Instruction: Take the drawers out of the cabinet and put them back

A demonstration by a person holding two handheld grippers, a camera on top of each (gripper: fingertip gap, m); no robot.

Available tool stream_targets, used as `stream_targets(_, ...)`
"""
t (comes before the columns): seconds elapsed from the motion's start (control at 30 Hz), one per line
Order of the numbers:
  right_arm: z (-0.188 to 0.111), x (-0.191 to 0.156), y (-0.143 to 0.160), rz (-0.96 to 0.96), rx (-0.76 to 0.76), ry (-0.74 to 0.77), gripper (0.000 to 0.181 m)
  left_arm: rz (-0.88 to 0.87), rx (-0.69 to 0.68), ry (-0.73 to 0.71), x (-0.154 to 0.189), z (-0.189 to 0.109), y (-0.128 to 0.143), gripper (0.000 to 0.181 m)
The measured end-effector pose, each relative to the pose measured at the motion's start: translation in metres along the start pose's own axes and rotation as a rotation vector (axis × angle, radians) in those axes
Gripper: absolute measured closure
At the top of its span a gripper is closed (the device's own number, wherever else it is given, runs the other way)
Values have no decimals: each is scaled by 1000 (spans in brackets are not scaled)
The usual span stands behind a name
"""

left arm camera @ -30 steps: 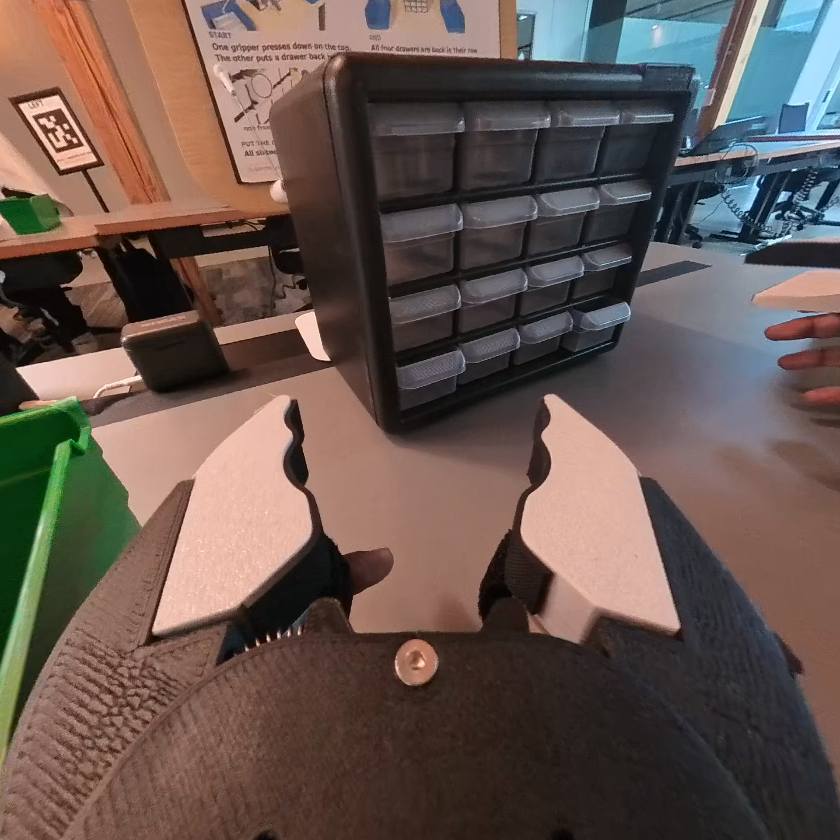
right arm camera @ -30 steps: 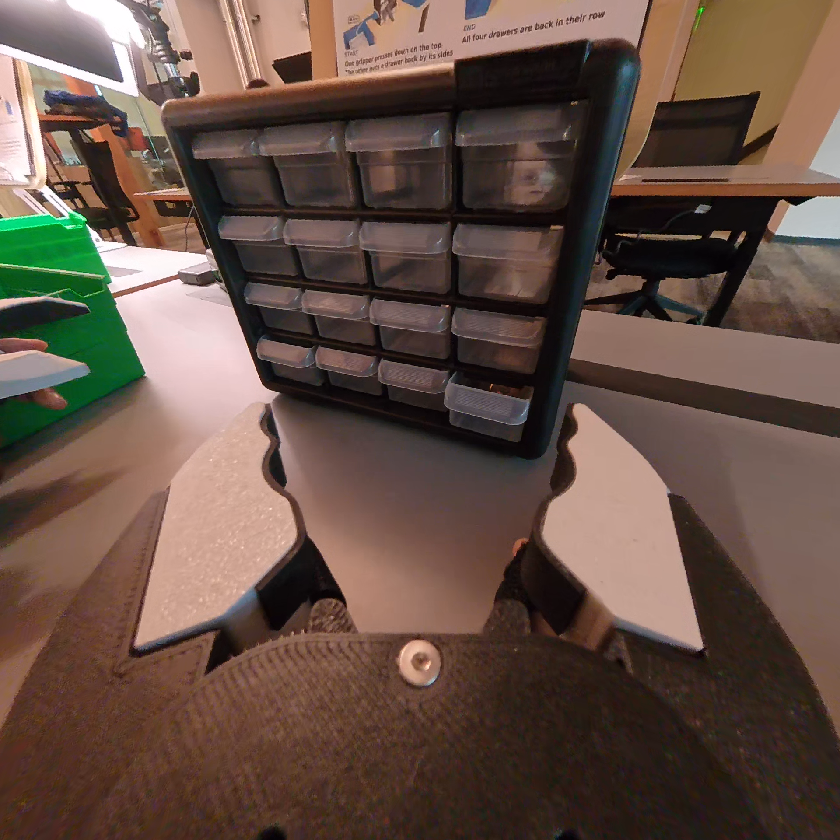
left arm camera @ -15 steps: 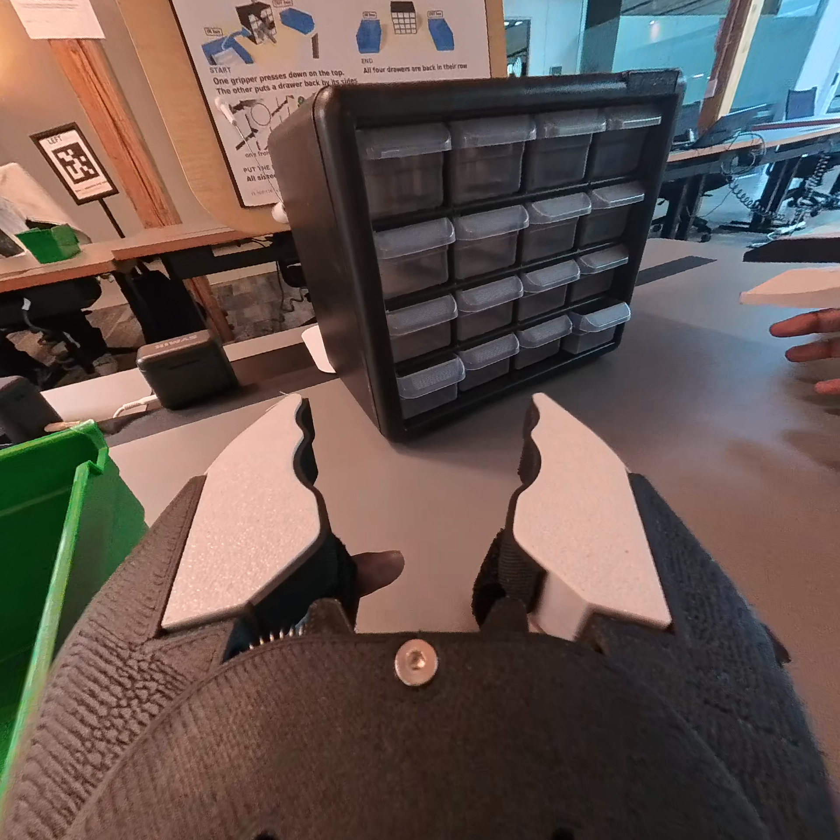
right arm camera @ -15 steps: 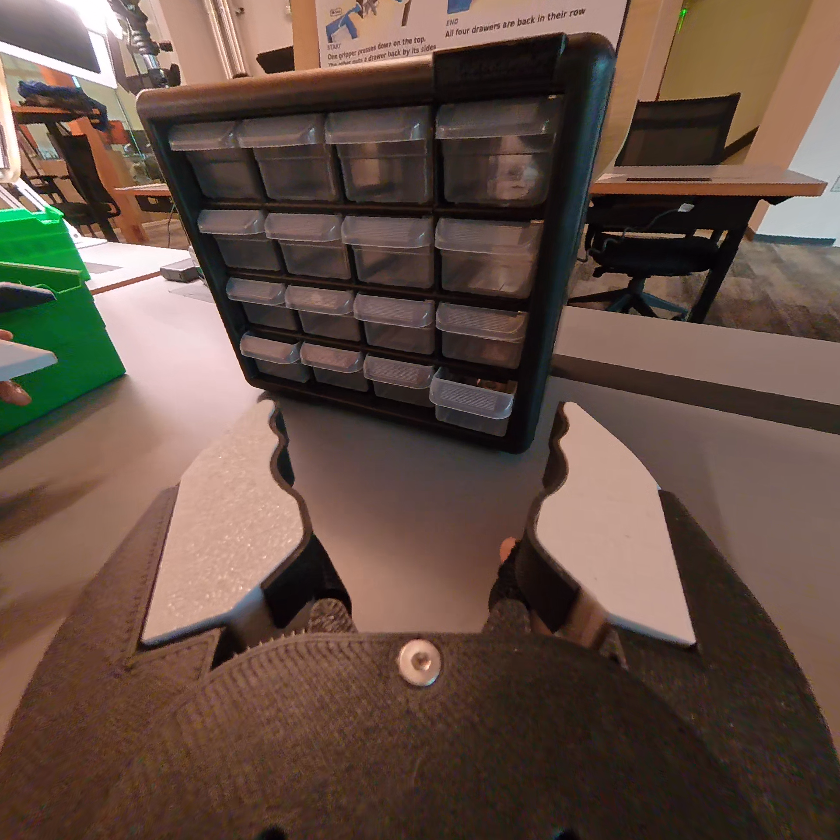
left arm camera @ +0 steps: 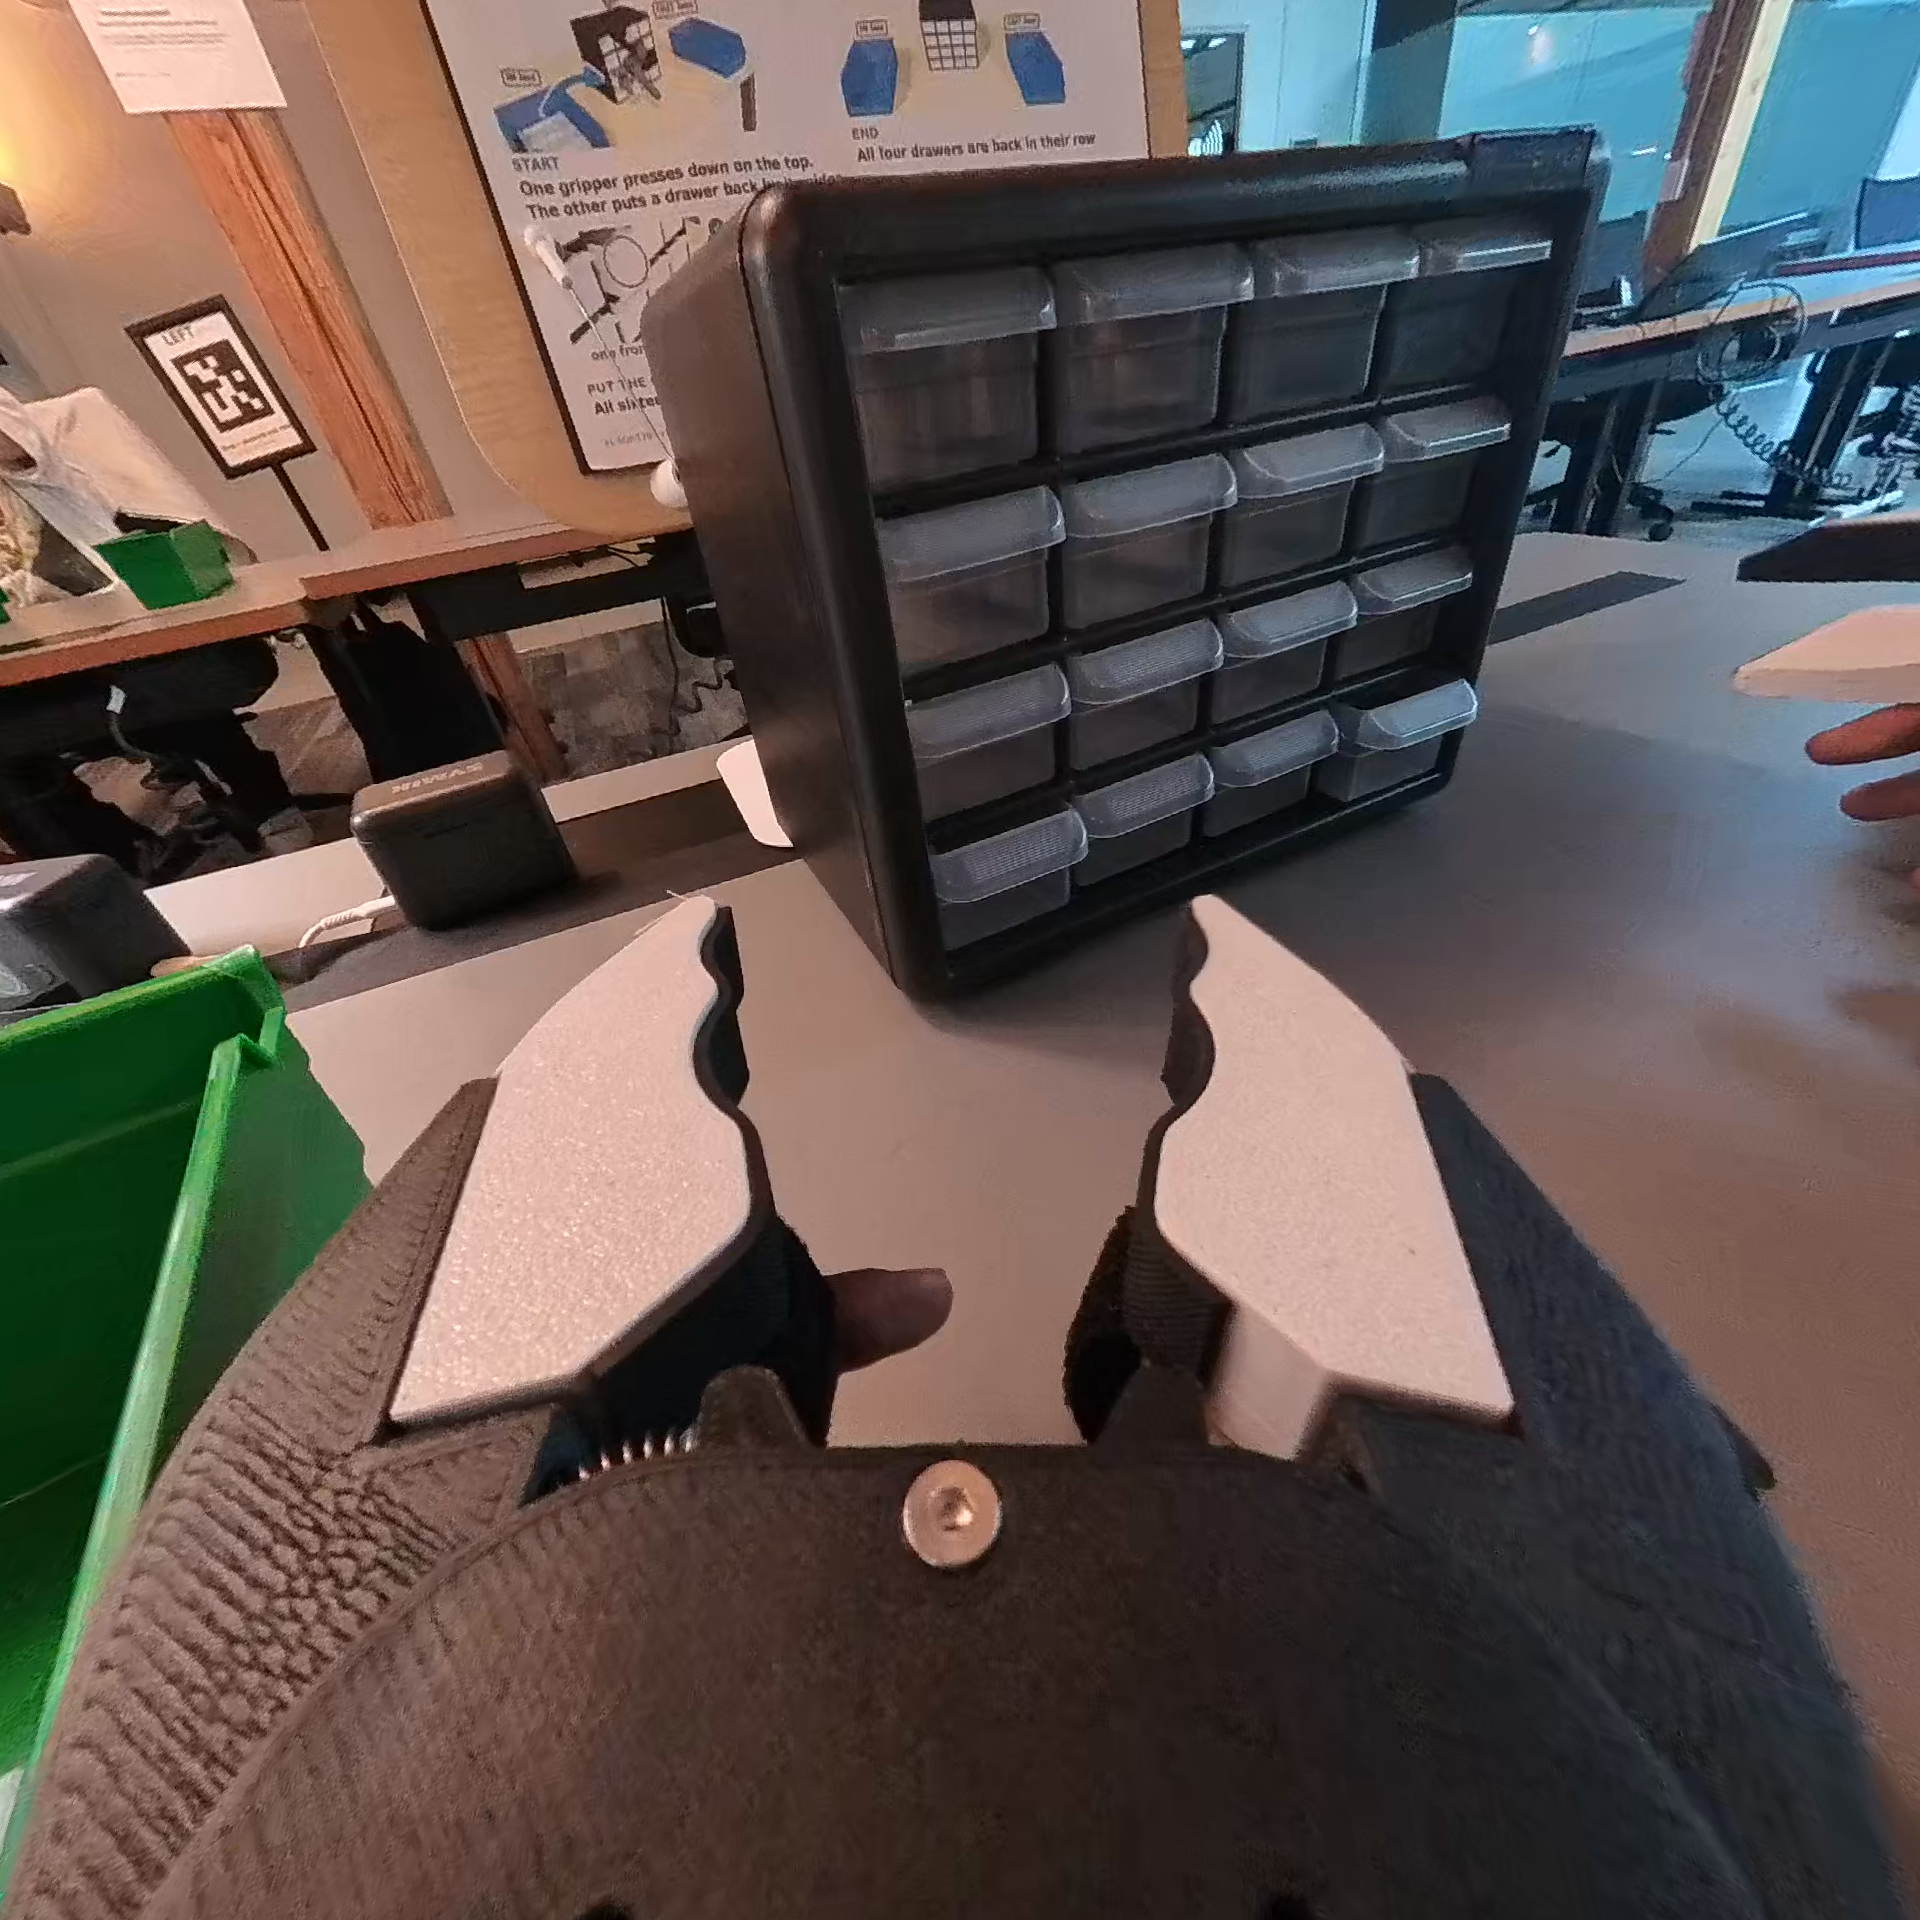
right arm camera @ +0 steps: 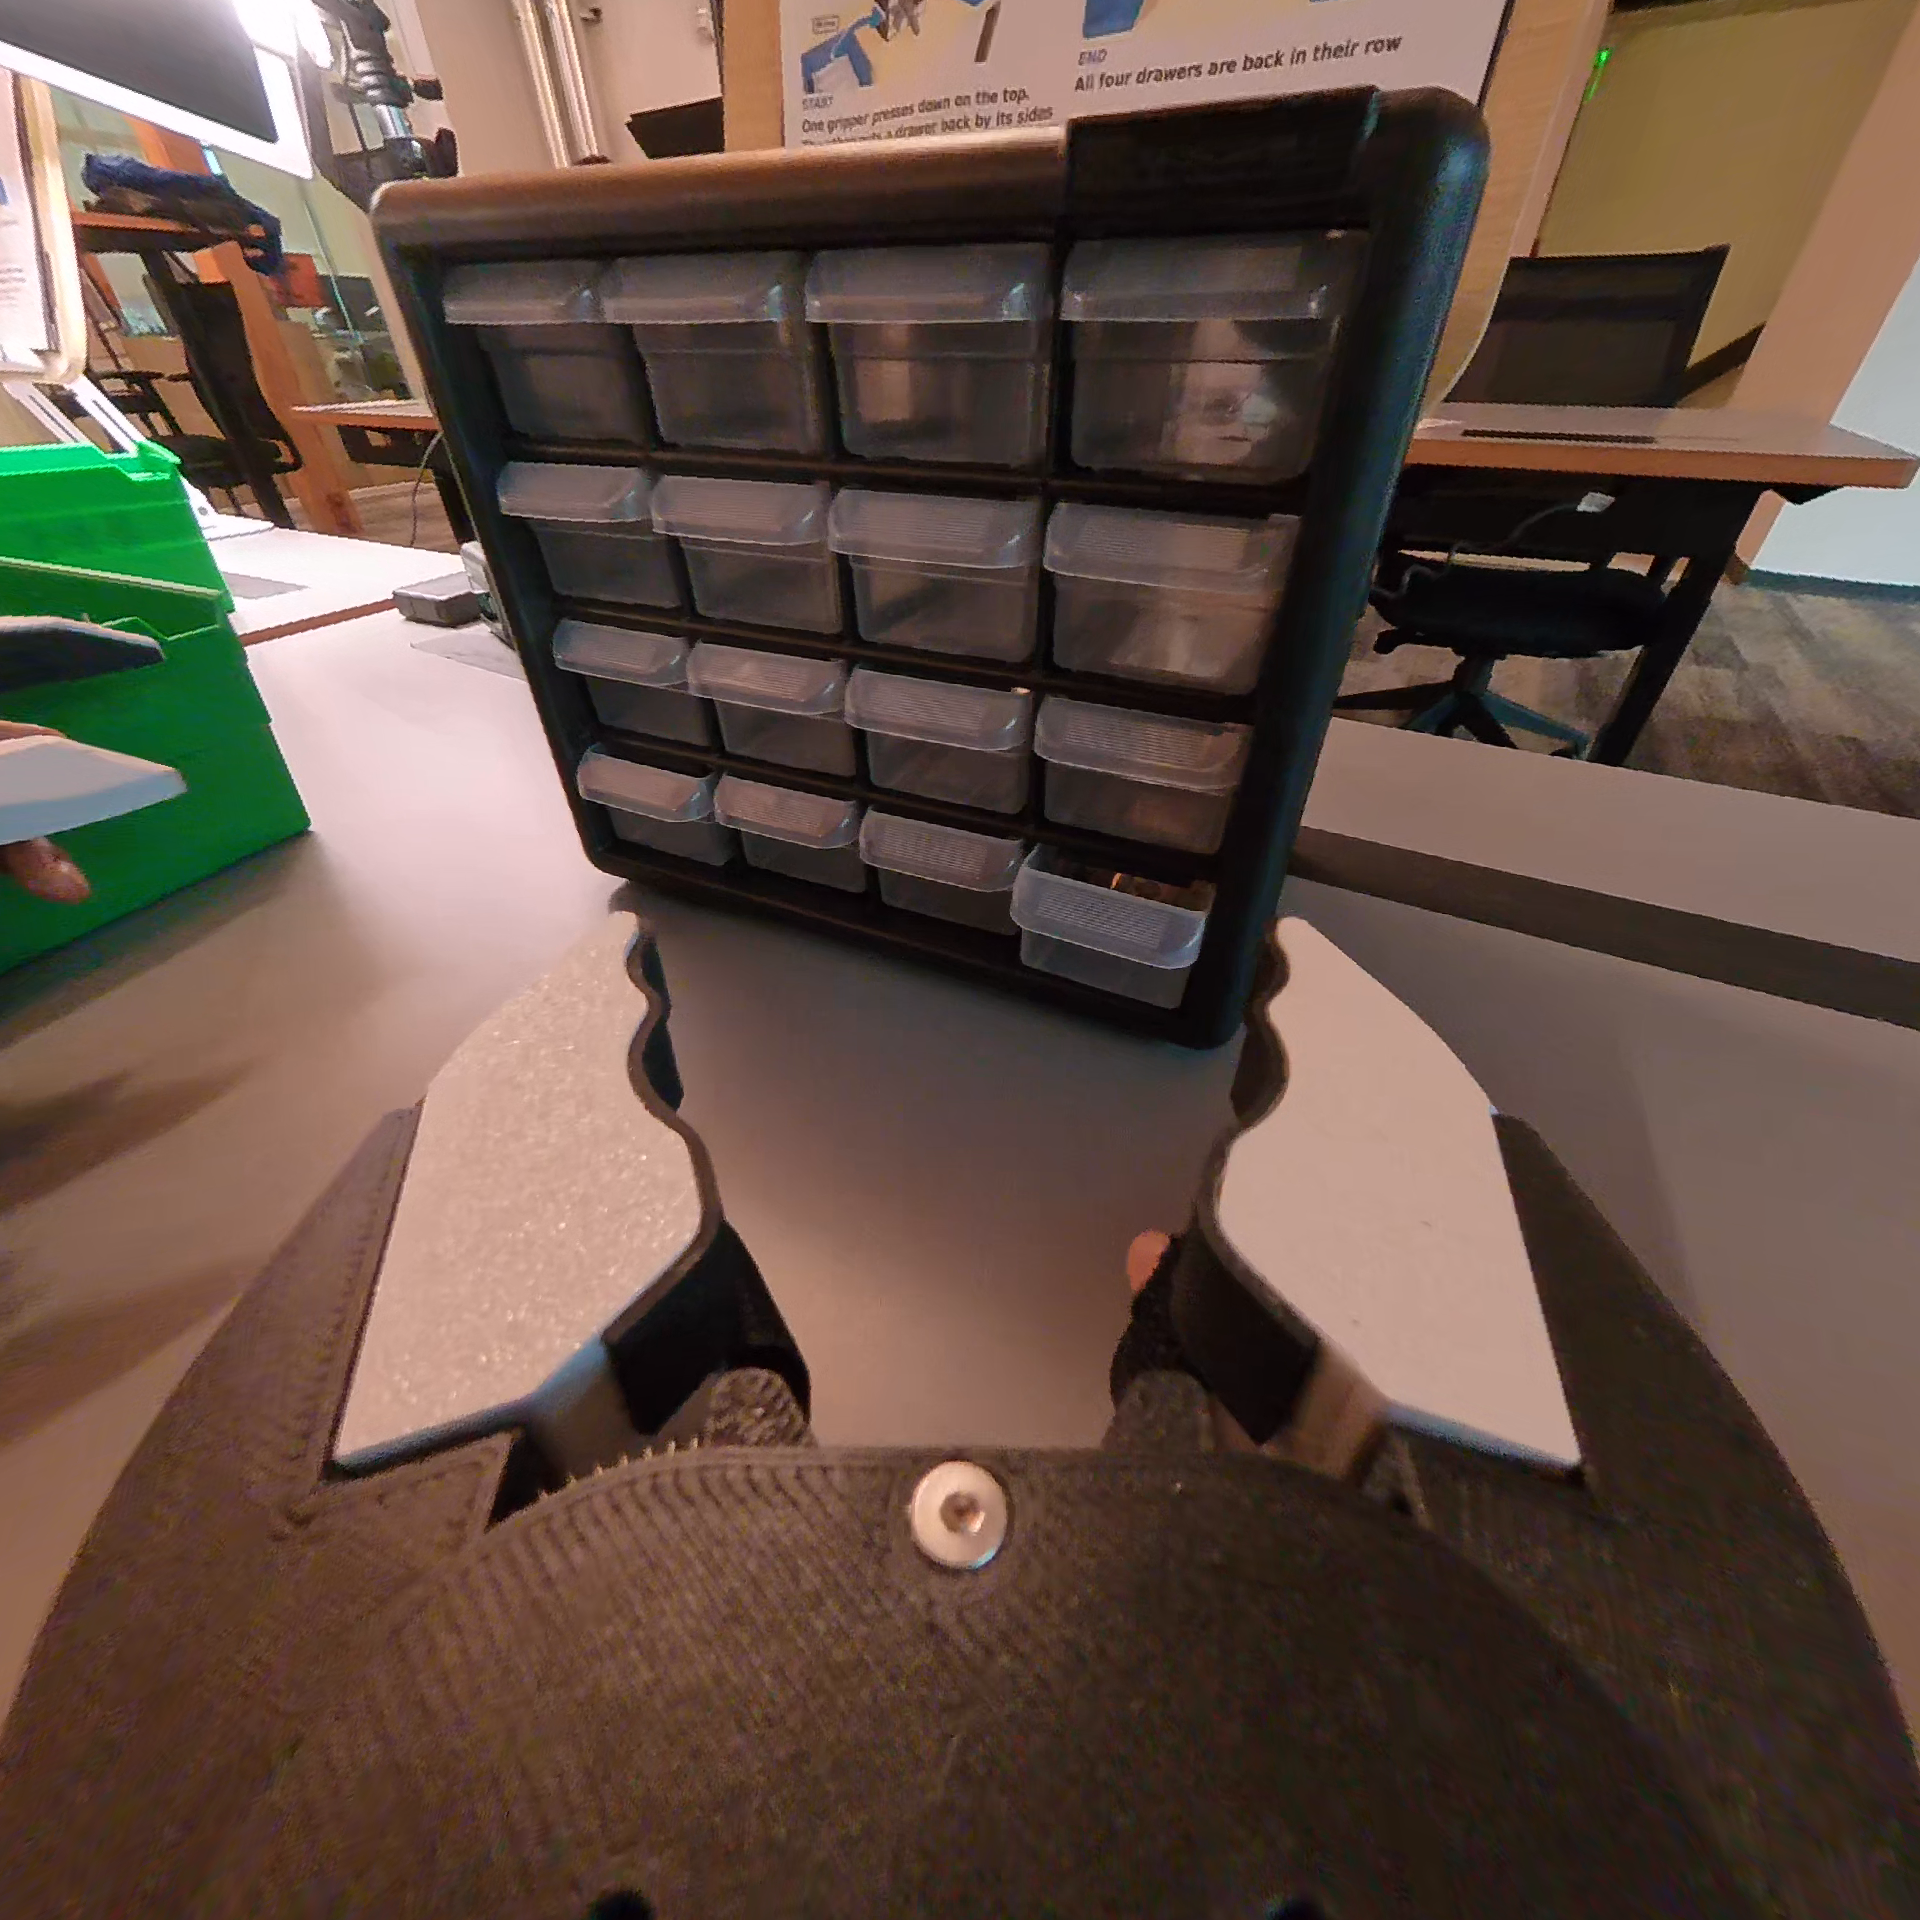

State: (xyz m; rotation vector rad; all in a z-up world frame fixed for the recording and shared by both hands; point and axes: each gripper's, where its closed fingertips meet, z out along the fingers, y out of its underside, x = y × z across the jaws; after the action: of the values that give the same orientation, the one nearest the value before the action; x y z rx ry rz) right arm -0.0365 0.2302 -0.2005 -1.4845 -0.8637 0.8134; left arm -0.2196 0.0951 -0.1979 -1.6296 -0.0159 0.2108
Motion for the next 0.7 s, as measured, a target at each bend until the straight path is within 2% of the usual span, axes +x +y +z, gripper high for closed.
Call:
stream_targets(0.07, 0, -5, -1, -12, 12, -15, 80, -1, 12, -3, 0, -1, -2, 103)
stream_targets(0.17, 1, -13, -1, -46, 19, -43, 99, 12, 40, 0, 3, -3, -8, 105)
stream_targets(0.3, 3, -19, 5, -64, -7, -58, 103, 21, 30, 29, 10, -2, -8, 106)
stream_targets(0.33, 3, -19, 5, -59, -10, -60, 103, 36, 29, 45, 13, -2, -8, 112)
stream_targets(0.37, 3, -19, 6, -53, -11, -59, 102, 61, 24, 82, 18, -4, -7, 134)
stream_targets(0.4, 3, -18, 6, -45, -13, -56, 102, 87, 14, 128, 25, -6, -6, 171)
stream_targets(0.43, 2, -18, 6, -34, -24, -58, 109, 93, 2, 145, 28, -6, -4, 181)
stream_targets(0.5, -1, -26, 4, -42, -36, -99, 159, 82, -27, 137, 26, -6, -1, 181)
stream_targets(0.53, -2, -34, 2, -56, -30, -140, 177, 74, -25, 128, 24, -5, -1, 181)
stream_targets(0.57, -2, -42, 1, -73, -31, -174, 181, 60, -20, 120, 22, -6, -1, 181)
stream_targets(0.7, 7, -79, -11, -187, -25, -272, 181, -33, 12, 98, 14, -6, -6, 180)
